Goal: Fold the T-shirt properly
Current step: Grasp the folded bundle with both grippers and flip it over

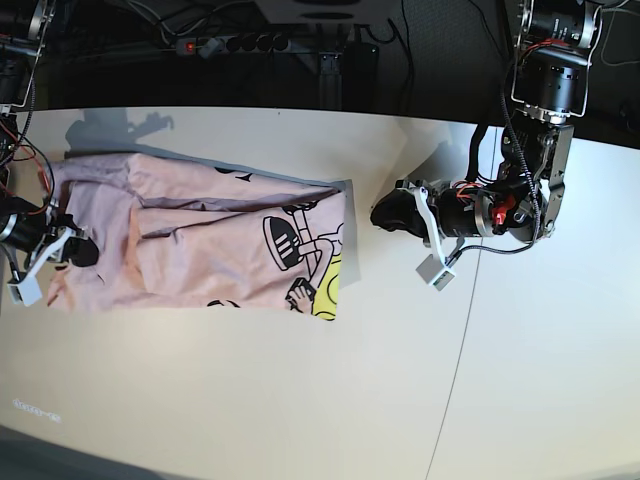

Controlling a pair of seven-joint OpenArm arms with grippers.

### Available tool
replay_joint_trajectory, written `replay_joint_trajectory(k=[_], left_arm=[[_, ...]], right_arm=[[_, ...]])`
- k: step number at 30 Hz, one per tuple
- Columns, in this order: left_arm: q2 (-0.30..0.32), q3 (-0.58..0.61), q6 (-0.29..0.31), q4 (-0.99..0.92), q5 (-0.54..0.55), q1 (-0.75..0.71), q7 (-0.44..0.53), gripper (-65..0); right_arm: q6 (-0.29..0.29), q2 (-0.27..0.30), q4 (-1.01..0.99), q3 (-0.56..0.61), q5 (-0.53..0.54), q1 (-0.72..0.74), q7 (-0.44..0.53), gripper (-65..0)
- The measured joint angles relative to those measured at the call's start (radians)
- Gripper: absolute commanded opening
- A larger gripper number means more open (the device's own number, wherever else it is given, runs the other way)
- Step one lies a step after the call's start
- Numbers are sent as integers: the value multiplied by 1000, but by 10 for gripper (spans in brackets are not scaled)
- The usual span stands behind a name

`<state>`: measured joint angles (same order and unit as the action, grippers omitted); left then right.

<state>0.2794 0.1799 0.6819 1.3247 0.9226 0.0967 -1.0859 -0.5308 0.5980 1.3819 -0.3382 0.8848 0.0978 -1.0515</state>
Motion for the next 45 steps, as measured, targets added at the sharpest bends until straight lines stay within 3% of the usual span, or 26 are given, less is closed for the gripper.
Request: replay_joint_trajectory(k=[5,11,15,22,29,37,43,45], left_arm=[[-8,0,0,0,-56,2,63,-650],[-13,0,0,0,-104,3,119,-650],[-71,0,0,-2,-134,3,126,-650],[-179,17,0,-70,-161,5,160,-650],[-216,18,0,-166,-203,63,209,-650],[-216,18,0,-205,-203,101,212,-650],[-212,17,0,-205,-162,102,192,-650],[-210,16,0,-206,-127,104,161,-650]], right_arm=[[0,-48,177,0,-6,-3,-13,-650],[-1,-98,245,21,-18,-3,-11,-650],[-1,-162,253,60,-55,22,-8,-650],[-1,-287,253,214,-194,103,-5,-650],[-1,-396,254,430,-349,137,-2,-650],[-1,-415,254,671,-526,135,10,-650],[-1,-415,253,697,-559,138,56,-650],[-1,-415,253,697,-559,138,59,-554]])
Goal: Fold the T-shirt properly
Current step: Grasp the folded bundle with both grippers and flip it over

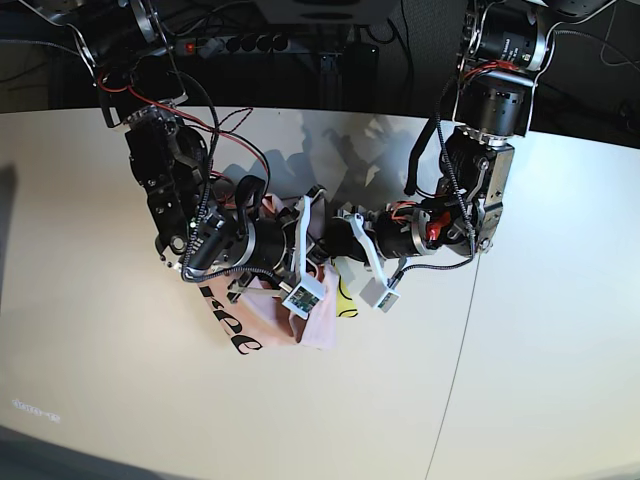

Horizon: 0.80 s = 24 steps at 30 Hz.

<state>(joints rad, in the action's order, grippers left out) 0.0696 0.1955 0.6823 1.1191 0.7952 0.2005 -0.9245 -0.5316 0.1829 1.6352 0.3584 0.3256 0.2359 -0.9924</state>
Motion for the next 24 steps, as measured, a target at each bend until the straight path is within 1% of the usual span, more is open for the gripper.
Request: replay_joint_trajectory(k=[2,3,4,8,10,12,15,20,24], left_arm=[[3,-1,0,0,35,2,-28,-650],[5,-8,0,0,53,3,-48,-650],[5,-21,0,0,80,2,-68,-650],[-2,-116,2,4,174,2,-171,-650],[3,-170,0,10,211,-3,-200,-650],[31,-210,0,16,237,-6,-212,-650],[82,-246,0,21,240,-3,-212,-650],[160,-248,0,21,254,-6,-214,-650],[223,-247,0,21,272,-6,-215,-650]], right_arm=[[0,0,0,0,2,0,7,-459],[0,0,0,0,1,0,13,-433],[0,1,0,0,3,0,22,-424],[0,0,0,0,26,3,36,-424],[0,0,0,2,49,2,26,-424],[0,-9,0,3,66,-1,21,-424],[0,-44,0,3,66,0,19,-424],[0,-110,0,8,88,0,19,-424],[0,-158,0,16,85,0,19,-424]])
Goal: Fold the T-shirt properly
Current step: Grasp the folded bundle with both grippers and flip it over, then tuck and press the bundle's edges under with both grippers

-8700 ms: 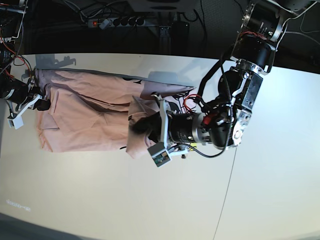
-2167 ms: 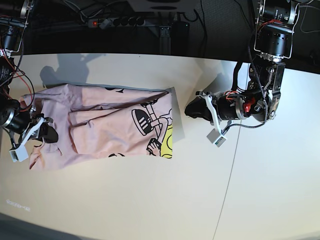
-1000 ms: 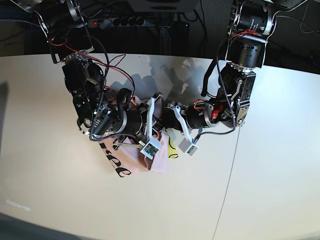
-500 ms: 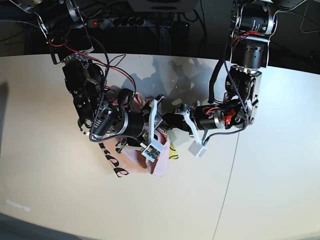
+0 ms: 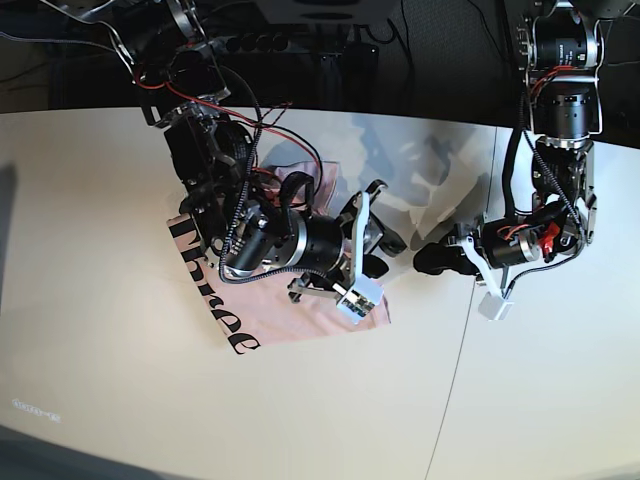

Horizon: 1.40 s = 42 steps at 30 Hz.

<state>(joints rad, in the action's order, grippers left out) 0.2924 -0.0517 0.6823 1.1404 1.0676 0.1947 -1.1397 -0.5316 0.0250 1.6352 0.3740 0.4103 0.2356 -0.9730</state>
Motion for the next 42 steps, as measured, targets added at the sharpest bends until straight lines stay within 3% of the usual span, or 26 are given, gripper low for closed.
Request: replay_joint_trajectory(k=[4,5,7,8,14,17,20,25,29,36,42], left_arm=[[51,0,0,0,71,0,-47,-650],[56,0,0,0,89,0,-67,-650],[64,0,0,1,130,-1,-105,-650],[65,0,0,1,151,-1,-124,-650],[62,1,0,141,185,-50,-157,-650],[60,5,0,251,171,-71,-163,-650],[63,5,0,303,156,-67,-161,-650],[63,4,0,304,130,-74,-161,-650],[63,5,0,304,132,-73,-161,-650],[65,5,0,304,133,-73,-161,-650],[65,5,0,304,135,-73,-158,-650]], right_arm=[[0,-40,0,2,-1,2,1,-433],[0,-42,0,2,-10,6,7,-472],[0,-41,0,-2,-66,18,6,-630],[0,-39,0,-14,-93,29,6,-650],[0,-38,0,-153,-109,100,24,-650],[0,-18,0,-192,-16,100,-60,-650],[0,34,0,-191,93,83,-132,-650],[0,162,66,-192,81,-25,-132,-650],[0,219,114,-193,95,-107,-126,-650],[0,224,164,-192,195,-293,-132,-650],[0,224,233,-193,214,-301,-56,-650]])
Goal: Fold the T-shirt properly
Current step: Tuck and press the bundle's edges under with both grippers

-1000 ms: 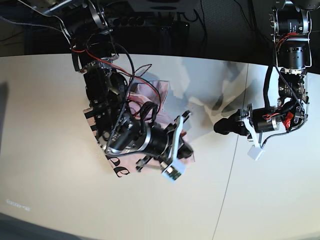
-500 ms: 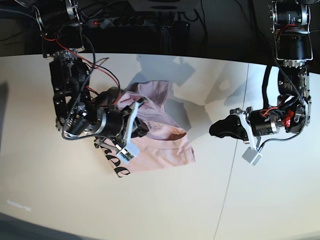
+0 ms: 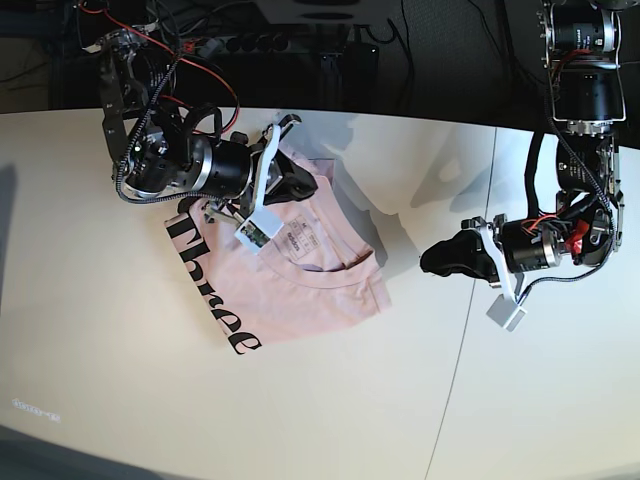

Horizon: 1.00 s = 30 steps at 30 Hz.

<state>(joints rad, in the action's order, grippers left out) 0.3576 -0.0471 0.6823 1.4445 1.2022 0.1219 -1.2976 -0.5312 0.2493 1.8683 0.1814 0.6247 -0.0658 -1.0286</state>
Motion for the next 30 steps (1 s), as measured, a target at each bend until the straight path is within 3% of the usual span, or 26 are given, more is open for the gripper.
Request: replay_joint_trajectory(k=[3,9,13,17,22,30], left_arm=[[-1,0,0,5,23,0,0,-650],[-1,18,0,109,36,-3,-13,-650],[-24,139,0,216,16,-32,-23,-650],[-91,328,0,273,-70,-42,-11,-650],[-163,491,0,272,-295,-45,90,-650],[-217,570,0,262,-477,-75,272,-650]], right_arm=[[0,-1,14,0,-6,44,5,-650],[0,-2,-22,0,-192,179,109,-650],[1,-10,-160,0,-253,312,154,-650],[2,-33,-349,1,-250,477,172,-650],[1,-42,-611,1,-254,655,193,-650],[1,-86,-1012,0,-269,835,232,-650]])
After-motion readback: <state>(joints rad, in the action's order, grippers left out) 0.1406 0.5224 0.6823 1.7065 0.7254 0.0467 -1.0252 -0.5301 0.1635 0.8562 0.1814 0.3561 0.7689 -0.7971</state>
